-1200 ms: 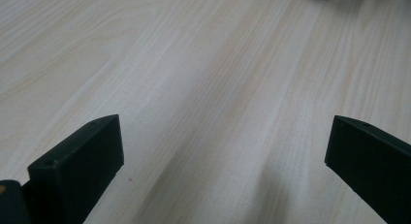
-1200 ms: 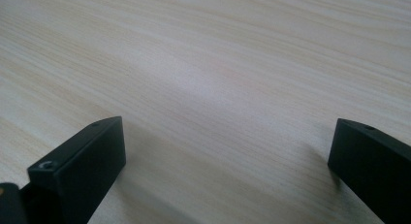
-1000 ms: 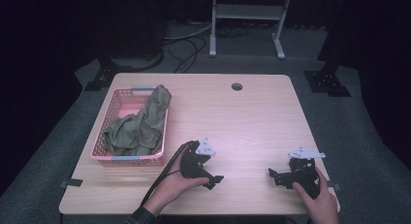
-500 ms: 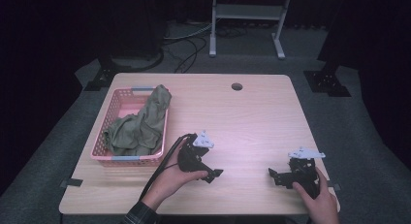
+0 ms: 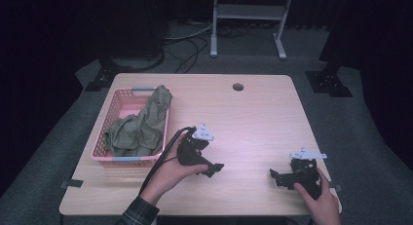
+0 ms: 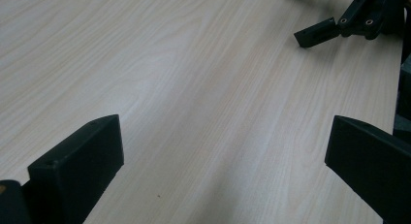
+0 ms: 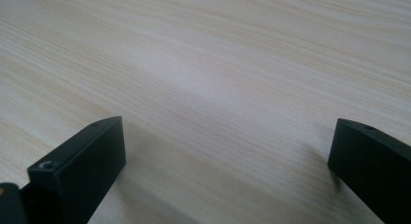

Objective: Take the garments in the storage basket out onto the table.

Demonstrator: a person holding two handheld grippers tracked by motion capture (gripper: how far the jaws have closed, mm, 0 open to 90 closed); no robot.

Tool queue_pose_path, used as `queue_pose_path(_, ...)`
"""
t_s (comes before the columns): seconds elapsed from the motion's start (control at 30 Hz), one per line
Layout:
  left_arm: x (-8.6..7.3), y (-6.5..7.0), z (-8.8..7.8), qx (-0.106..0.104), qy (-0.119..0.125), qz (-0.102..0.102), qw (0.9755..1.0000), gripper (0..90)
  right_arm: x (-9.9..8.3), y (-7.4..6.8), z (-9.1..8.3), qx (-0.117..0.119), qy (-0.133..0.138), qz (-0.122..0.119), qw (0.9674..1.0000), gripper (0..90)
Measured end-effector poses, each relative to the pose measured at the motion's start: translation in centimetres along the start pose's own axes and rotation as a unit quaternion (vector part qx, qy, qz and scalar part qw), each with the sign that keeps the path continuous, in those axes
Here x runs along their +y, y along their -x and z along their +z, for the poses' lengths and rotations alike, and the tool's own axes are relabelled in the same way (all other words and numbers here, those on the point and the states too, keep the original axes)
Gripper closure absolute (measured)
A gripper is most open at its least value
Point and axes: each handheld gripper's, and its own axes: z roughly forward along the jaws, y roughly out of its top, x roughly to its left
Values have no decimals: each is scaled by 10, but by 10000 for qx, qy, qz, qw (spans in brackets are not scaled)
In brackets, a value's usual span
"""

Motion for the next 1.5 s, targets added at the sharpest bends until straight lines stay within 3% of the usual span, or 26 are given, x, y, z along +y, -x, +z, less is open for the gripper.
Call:
queue_pose_path(0.8,16,-17,-19,-52,125,-97,9999,0,0,0,0,-2,-2,5,10000,0)
queue_pose_path(1.5,26,-30,-36,-249,193,-115,9994,0,0,0,0,-6,2,4,10000,0)
